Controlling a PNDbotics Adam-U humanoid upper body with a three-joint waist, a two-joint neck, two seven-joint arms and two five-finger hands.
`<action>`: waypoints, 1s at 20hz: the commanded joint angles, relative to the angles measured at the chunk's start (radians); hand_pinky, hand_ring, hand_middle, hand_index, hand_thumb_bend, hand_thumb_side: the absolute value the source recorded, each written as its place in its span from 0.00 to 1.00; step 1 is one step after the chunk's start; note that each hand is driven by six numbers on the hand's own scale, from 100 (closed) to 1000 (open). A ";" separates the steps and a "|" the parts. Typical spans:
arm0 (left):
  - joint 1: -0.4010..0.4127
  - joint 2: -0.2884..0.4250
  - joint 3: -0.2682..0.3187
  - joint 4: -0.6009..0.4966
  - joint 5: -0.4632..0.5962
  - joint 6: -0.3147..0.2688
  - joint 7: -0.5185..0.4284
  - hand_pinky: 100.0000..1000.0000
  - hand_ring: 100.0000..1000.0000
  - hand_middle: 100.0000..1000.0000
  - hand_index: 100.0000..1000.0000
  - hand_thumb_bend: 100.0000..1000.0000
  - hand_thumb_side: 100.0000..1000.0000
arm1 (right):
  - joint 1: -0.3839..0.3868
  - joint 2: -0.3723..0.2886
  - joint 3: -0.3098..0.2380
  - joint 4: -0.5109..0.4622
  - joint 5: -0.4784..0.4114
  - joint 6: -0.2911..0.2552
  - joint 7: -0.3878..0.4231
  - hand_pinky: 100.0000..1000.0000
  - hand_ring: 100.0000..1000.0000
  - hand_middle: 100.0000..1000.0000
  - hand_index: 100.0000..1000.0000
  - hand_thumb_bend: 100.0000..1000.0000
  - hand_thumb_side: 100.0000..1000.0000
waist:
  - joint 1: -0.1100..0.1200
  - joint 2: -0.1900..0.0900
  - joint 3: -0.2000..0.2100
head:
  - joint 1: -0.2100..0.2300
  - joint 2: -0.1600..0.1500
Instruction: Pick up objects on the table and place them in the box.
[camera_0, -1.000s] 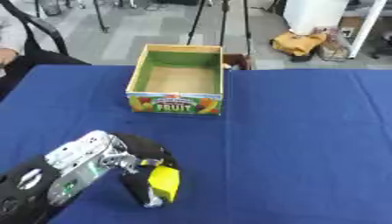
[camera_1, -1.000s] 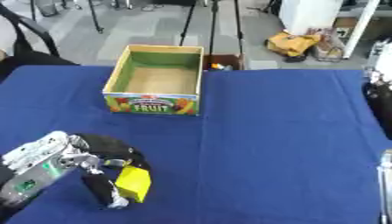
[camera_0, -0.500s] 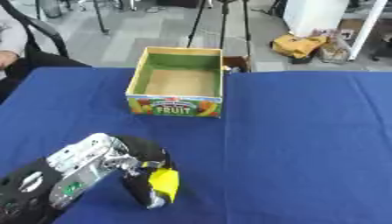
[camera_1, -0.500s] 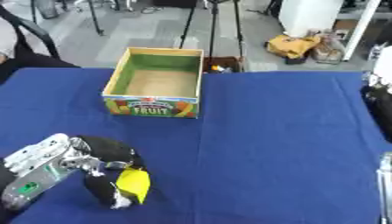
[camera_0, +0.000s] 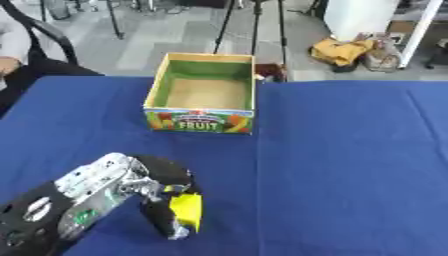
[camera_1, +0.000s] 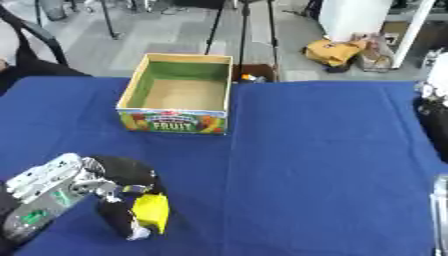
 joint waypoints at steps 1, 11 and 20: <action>-0.018 0.028 0.028 -0.037 -0.017 0.008 0.000 0.46 0.60 0.57 0.77 0.00 0.59 | -0.016 -0.007 -0.006 -0.015 -0.011 0.001 -0.007 0.69 0.78 0.47 0.79 0.05 0.61 | 0.000 -0.016 0.001 | 0.003 -0.010; -0.010 0.072 0.050 -0.100 -0.044 0.009 0.001 0.41 0.56 0.53 0.74 0.00 0.57 | -0.013 -0.008 -0.005 -0.015 -0.009 0.001 -0.013 0.69 0.78 0.47 0.80 0.03 0.61 | 0.003 -0.024 0.004 | 0.001 -0.008; -0.014 0.208 0.162 -0.259 0.069 0.076 0.009 0.41 0.55 0.52 0.73 0.00 0.59 | -0.008 -0.013 0.000 -0.015 -0.008 -0.001 -0.013 0.69 0.78 0.47 0.80 0.02 0.61 | 0.018 -0.033 0.000 | -0.003 -0.006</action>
